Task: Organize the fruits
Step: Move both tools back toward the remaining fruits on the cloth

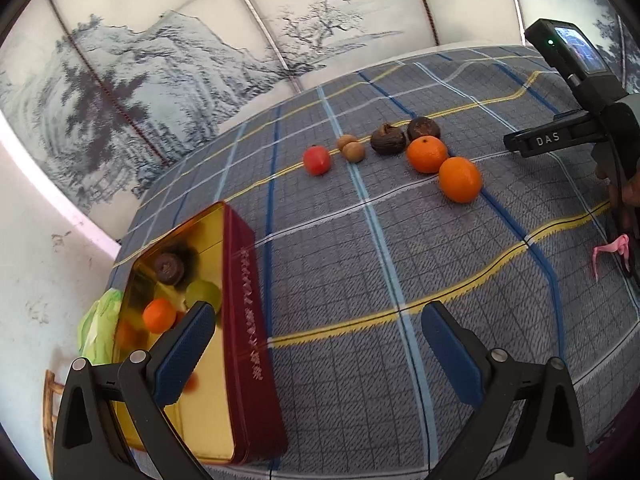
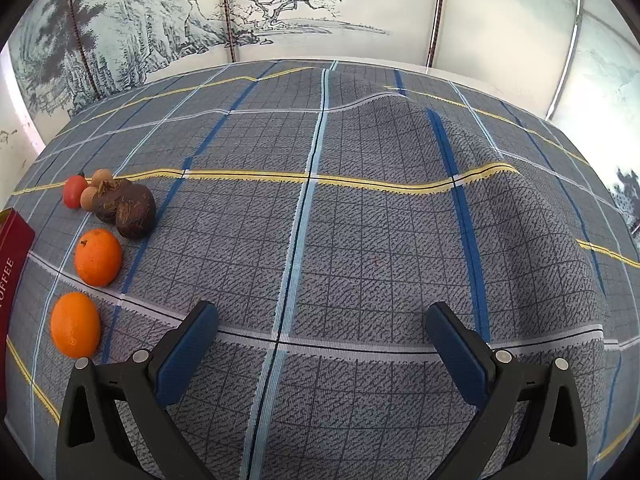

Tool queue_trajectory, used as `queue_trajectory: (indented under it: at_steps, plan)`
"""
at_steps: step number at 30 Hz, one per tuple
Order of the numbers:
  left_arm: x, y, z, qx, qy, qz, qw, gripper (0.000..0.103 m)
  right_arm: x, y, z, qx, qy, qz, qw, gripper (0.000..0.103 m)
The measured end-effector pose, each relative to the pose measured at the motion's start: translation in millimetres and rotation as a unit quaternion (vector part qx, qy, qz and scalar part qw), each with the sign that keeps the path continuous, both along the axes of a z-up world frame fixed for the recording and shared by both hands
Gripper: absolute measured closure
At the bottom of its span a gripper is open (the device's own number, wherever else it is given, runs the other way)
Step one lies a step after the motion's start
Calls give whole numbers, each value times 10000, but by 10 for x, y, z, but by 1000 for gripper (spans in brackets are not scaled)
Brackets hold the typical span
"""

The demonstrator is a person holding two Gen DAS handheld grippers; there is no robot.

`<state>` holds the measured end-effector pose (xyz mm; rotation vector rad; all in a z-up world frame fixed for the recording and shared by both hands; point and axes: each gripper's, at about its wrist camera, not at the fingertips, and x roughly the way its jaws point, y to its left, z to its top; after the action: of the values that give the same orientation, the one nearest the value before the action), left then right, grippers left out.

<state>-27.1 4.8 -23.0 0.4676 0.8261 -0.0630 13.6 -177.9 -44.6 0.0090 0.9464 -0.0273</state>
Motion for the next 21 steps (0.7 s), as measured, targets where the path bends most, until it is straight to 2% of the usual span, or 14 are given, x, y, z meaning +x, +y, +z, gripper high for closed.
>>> queue_trajectory:
  at_steps: [11,16,21]
  plan:
    - [491,-61,122,8,237,-1057,9941,1,-3,-3,2,0,-3,1,10000,0]
    - [938,-25,162,-14,494,-1180,9918,1,-4,-2,1,0,-4,0,10000,0]
    - [1477,61,90,-85,880,-989,9912,1,-4,-2,0,3,-5,0,10000,0]
